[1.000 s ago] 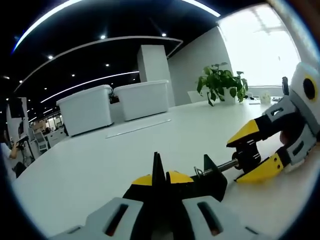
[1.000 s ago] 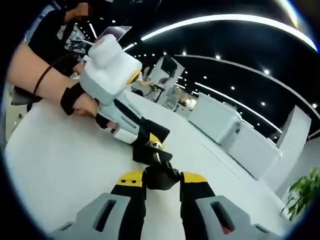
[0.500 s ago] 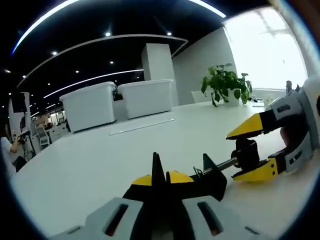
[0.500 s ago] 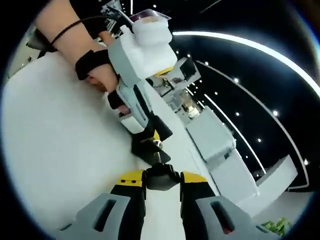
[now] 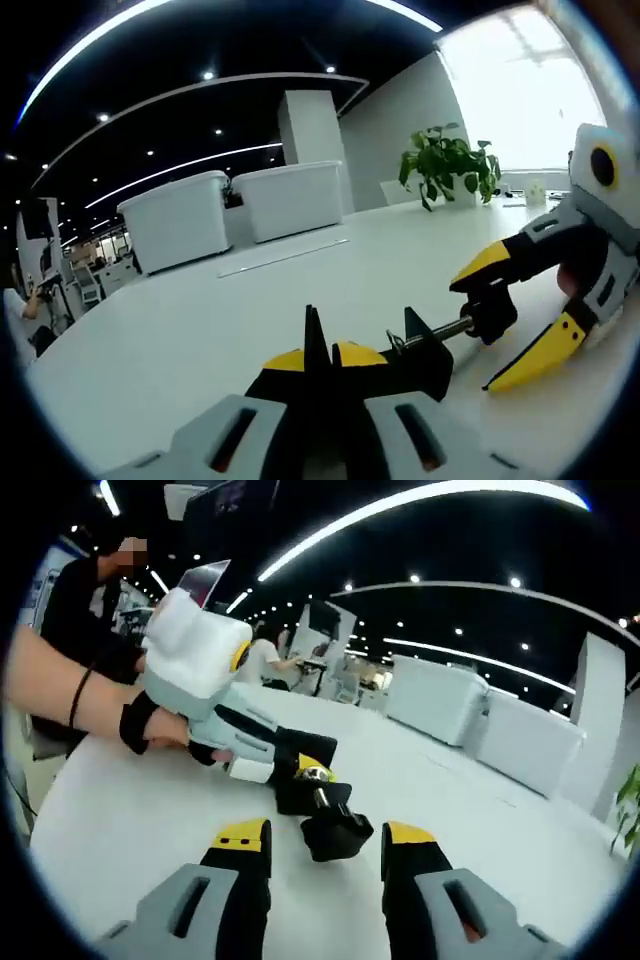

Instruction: Clamp the fixed fixture on the desktop, loosen the retaining clip, secure it to the edge of the desk, and tighten the retaining clip.

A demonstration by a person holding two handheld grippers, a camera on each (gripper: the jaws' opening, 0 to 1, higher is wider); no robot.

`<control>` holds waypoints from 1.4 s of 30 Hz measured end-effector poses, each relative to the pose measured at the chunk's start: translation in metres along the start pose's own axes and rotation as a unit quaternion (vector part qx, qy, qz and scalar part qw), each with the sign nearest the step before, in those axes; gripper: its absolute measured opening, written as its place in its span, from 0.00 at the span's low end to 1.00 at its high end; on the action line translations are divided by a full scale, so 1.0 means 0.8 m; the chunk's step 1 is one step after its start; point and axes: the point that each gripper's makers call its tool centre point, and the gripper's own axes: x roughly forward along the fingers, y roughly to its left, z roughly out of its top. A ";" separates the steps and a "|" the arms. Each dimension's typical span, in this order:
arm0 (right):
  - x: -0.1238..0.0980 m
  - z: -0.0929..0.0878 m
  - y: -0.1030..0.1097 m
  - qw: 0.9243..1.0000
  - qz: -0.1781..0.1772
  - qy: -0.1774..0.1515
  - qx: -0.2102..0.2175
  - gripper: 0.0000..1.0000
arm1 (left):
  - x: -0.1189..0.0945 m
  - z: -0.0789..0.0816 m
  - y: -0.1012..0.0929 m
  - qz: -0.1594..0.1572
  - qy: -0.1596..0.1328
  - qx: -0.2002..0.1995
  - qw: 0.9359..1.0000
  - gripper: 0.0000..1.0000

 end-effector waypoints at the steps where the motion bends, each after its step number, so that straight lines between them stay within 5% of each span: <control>1: -0.002 0.002 -0.001 1.000 -0.003 -0.004 0.020 0.43 | -0.001 0.000 0.000 0.000 0.000 0.000 1.000 0.07; 3: -0.005 0.007 -0.010 0.996 -0.003 -0.017 0.084 0.41 | 0.001 0.000 0.000 0.000 0.000 0.000 1.000 0.07; 9: 0.006 0.008 -0.022 0.969 0.040 -0.022 0.244 0.31 | 0.000 0.001 -0.002 0.002 -0.001 0.002 1.000 0.07; 11: 0.010 0.007 -0.018 0.969 0.047 -0.018 0.242 0.30 | 0.001 0.001 -0.002 0.002 -0.001 0.003 1.000 0.07; 13: 0.011 -0.002 -0.014 0.979 0.040 -0.001 0.200 0.26 | 0.004 0.001 0.001 0.002 -0.001 0.003 1.000 0.07; 22: 0.009 0.000 -0.006 0.978 0.044 -0.004 0.206 0.26 | 0.004 0.002 0.004 0.009 -0.002 0.008 1.000 0.07; 25: 0.010 0.003 -0.008 0.988 0.029 -0.014 0.153 0.25 | 0.004 0.002 0.004 0.010 -0.003 0.010 1.000 0.07; 29: 0.008 0.007 -0.002 0.999 0.003 -0.042 0.007 0.25 | 0.003 0.002 0.007 0.013 -0.006 0.017 1.000 0.07; 42: 0.008 0.016 0.009 0.989 -0.028 -0.042 -0.139 0.25 | 0.010 0.005 0.012 0.017 -0.001 0.010 1.000 0.07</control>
